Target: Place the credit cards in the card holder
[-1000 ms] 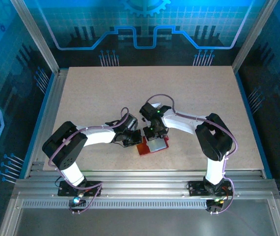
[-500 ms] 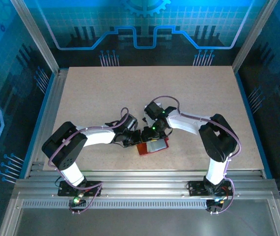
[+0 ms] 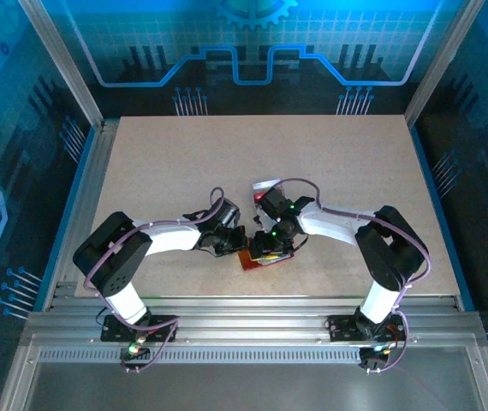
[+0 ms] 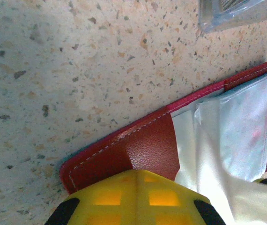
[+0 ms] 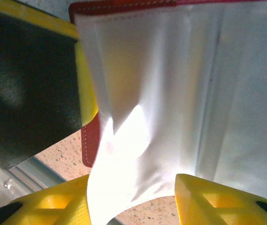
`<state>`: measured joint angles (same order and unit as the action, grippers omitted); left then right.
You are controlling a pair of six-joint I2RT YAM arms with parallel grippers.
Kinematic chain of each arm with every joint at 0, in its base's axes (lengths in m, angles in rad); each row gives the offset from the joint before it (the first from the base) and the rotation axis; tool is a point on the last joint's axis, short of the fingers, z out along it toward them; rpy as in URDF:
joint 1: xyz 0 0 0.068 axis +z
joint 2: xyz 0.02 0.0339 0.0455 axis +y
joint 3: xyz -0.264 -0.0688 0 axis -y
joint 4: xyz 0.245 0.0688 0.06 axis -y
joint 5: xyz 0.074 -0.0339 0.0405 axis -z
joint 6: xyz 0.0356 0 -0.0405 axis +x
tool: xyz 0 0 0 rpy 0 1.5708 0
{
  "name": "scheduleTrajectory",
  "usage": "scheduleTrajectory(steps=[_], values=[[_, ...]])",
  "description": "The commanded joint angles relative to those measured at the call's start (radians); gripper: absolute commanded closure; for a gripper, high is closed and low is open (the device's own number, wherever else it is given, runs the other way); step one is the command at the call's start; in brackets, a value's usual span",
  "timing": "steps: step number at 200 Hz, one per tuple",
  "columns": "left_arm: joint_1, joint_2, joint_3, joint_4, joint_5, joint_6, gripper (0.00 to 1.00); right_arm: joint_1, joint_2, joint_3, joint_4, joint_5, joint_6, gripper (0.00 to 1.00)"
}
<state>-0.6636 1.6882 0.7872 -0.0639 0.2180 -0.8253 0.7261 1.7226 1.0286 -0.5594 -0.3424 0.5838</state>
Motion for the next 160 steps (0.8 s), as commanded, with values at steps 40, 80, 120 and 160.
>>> scheduleTrajectory(steps=[40,80,120,160], values=[[-0.003,-0.011,-0.057,-0.062,-0.015,-0.019,1.00,0.008,0.019,0.073,0.027,-0.034,-0.008,0.54],[0.072,-0.092,-0.095,0.004,0.103,-0.063,1.00,-0.011,0.066,0.099,0.060,-0.090,-0.012,0.53],[0.141,-0.198,-0.112,-0.048,0.124,-0.053,0.99,-0.028,0.093,0.096,0.082,-0.094,-0.015,0.55],[0.189,-0.267,-0.125,-0.084,0.134,-0.040,0.96,-0.027,0.104,0.108,0.082,-0.093,-0.023,0.58]])
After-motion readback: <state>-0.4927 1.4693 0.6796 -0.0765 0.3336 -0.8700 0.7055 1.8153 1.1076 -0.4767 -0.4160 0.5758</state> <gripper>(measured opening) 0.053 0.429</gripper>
